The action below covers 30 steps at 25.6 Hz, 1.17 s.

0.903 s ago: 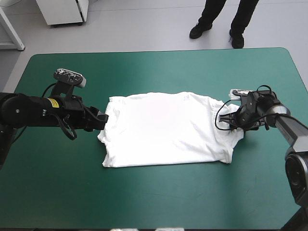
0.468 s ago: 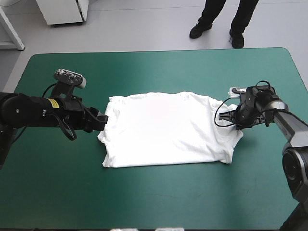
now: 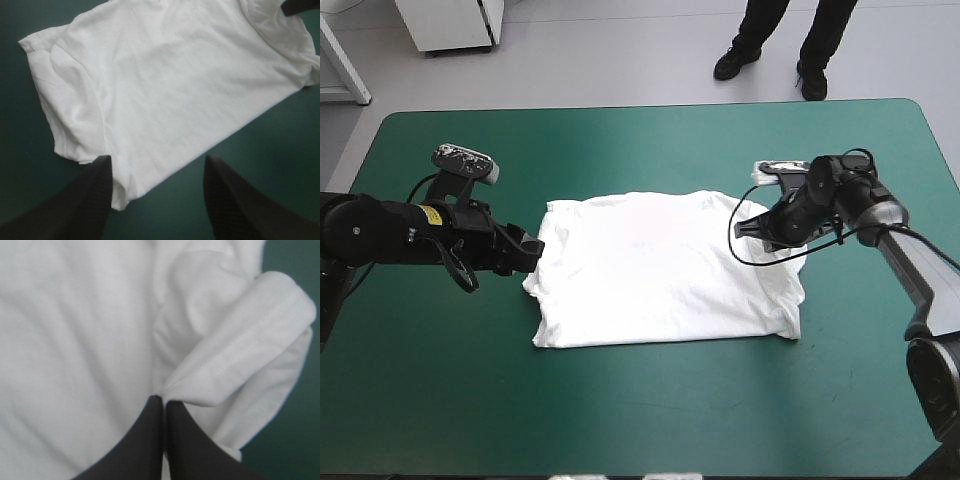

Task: Fold the cloth

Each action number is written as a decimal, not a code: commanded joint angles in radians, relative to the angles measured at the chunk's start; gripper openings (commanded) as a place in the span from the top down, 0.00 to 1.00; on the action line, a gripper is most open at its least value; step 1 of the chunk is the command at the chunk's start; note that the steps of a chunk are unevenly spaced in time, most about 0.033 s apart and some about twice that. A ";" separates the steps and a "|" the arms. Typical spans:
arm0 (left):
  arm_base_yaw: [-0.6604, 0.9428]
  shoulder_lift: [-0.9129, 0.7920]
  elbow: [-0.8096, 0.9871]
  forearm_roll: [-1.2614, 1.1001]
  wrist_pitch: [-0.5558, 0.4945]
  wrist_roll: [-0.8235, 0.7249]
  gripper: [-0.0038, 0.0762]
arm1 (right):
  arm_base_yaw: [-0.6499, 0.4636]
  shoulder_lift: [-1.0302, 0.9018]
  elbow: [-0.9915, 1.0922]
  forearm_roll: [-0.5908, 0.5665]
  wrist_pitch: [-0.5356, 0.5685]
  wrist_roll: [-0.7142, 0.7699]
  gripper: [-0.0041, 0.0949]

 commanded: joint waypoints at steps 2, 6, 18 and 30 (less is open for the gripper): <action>-0.008 -0.025 -0.031 -0.021 -0.043 0.002 0.45 | 0.070 -0.002 -0.029 0.005 -0.087 -0.015 0.97; -0.008 -0.025 -0.031 -0.021 -0.041 0.002 0.45 | 0.093 0.072 -0.029 0.019 -0.139 -0.013 0.97; -0.008 -0.025 -0.031 -0.011 -0.030 0.006 0.45 | 0.118 0.177 -0.064 -0.002 -0.079 -0.042 0.97; -0.008 -0.037 -0.031 -0.013 0.026 0.017 0.45 | 0.118 0.160 -0.434 -0.018 0.242 -0.067 0.54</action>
